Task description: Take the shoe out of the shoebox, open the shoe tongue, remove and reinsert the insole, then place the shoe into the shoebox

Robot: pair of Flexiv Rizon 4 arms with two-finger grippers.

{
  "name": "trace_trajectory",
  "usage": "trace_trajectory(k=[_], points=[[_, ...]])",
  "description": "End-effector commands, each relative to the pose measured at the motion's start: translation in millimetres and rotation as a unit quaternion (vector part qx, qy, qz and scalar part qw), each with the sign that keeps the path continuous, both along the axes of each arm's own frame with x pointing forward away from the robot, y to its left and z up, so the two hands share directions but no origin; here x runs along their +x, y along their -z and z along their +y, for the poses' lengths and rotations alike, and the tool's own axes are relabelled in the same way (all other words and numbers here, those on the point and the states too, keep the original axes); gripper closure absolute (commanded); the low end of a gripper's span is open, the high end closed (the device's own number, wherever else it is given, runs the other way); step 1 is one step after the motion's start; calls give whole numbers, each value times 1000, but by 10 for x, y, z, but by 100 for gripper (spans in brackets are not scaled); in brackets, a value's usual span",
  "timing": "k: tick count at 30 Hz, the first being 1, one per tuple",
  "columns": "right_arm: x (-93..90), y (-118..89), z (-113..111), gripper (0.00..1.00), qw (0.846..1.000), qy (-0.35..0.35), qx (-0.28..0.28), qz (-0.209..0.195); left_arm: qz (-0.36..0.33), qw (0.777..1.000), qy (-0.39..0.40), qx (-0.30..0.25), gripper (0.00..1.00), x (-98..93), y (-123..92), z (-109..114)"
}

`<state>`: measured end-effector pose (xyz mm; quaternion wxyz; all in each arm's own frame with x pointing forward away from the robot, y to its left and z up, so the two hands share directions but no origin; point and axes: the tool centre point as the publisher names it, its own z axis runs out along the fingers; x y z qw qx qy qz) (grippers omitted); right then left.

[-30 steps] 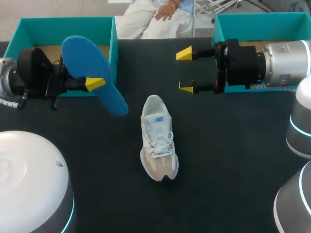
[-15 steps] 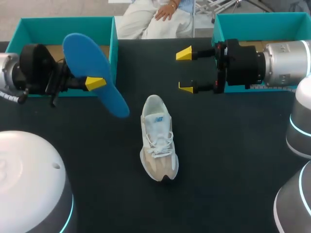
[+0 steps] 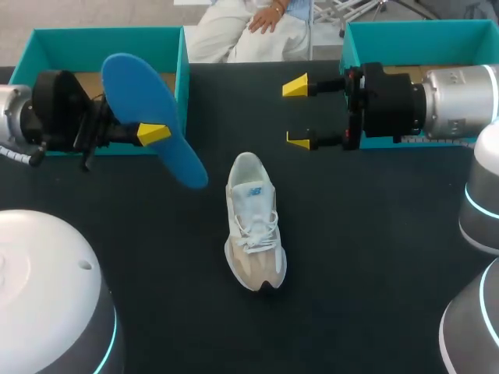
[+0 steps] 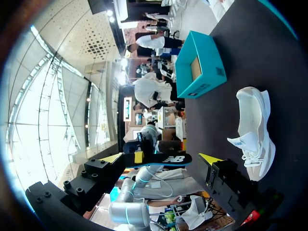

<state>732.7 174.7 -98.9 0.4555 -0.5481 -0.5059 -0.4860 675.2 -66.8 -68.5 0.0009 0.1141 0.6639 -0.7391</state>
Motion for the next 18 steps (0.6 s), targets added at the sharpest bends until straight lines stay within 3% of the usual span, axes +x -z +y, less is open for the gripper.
trace_trajectory(k=[1,3,4,8,12,14,18], points=[[-1,0,25,0,1000,2,-1,1,12,1000,-4,14,100,6,14,-4],[-1,0,25,0,1000,2,-1,1,46,997,-3,62,100,16,53,-8],[-1,0,25,0,1000,2,-1,1,48,998,4,48,100,15,57,1],[-1,0,25,0,1000,2,-1,1,116,988,11,101,100,21,85,20],[-1,0,25,0,1000,2,-1,1,165,982,11,93,100,25,85,41],[-1,0,25,0,1000,2,-1,1,220,970,14,105,100,32,109,39],[-1,0,25,0,1000,2,-1,1,354,926,17,133,100,32,115,41]])
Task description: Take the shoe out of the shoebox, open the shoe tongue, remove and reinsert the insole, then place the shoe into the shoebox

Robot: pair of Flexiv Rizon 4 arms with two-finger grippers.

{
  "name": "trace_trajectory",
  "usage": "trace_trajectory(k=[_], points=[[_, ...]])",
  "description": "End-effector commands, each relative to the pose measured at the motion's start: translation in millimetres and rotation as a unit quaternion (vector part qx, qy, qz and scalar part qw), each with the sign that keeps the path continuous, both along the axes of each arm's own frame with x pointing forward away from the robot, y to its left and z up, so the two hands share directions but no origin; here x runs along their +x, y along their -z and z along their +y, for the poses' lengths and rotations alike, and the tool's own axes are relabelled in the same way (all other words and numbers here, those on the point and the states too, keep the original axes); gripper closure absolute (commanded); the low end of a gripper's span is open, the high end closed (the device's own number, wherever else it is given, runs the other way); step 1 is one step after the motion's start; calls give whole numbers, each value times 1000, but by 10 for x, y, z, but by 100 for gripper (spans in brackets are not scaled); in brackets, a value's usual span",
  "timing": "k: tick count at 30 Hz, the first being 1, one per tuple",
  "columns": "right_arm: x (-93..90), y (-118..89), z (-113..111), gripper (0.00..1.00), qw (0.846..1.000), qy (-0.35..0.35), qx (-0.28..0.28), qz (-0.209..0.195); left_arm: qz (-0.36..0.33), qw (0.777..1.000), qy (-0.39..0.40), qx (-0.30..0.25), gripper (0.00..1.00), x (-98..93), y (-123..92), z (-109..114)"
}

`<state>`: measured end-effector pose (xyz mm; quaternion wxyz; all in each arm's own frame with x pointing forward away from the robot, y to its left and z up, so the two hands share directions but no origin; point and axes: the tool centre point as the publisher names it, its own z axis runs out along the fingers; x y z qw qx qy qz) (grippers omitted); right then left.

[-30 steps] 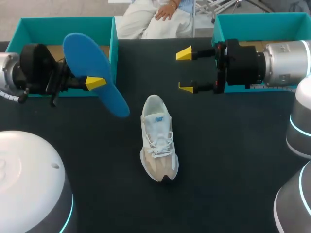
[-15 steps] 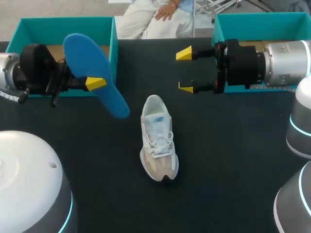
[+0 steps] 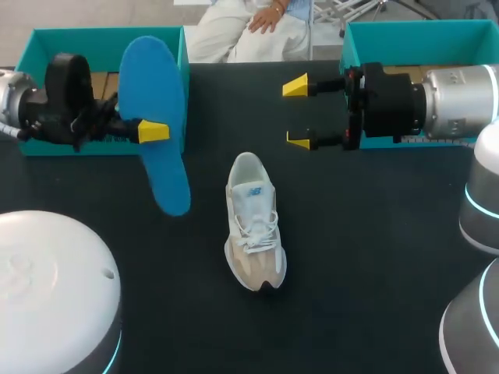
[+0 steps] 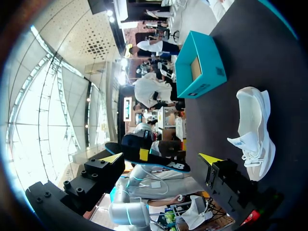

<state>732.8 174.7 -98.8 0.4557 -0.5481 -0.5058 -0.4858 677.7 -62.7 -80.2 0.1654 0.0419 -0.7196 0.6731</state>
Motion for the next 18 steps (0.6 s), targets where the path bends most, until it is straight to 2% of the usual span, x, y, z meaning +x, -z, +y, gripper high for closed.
trace_trajectory(k=[1,5,8,12,18], points=[[-1,1,25,0,1000,2,-1,1,166,985,-8,40,100,6,6,4],[-1,1,25,0,1000,2,-1,1,282,951,-11,122,100,-19,71,26],[-1,1,25,0,1000,2,-1,1,343,929,-16,140,100,-54,105,36],[-1,1,25,0,1000,2,-1,1,400,907,-23,128,100,-62,142,40],[-1,1,25,0,1000,2,-1,1,441,890,-30,111,100,-47,194,36]])
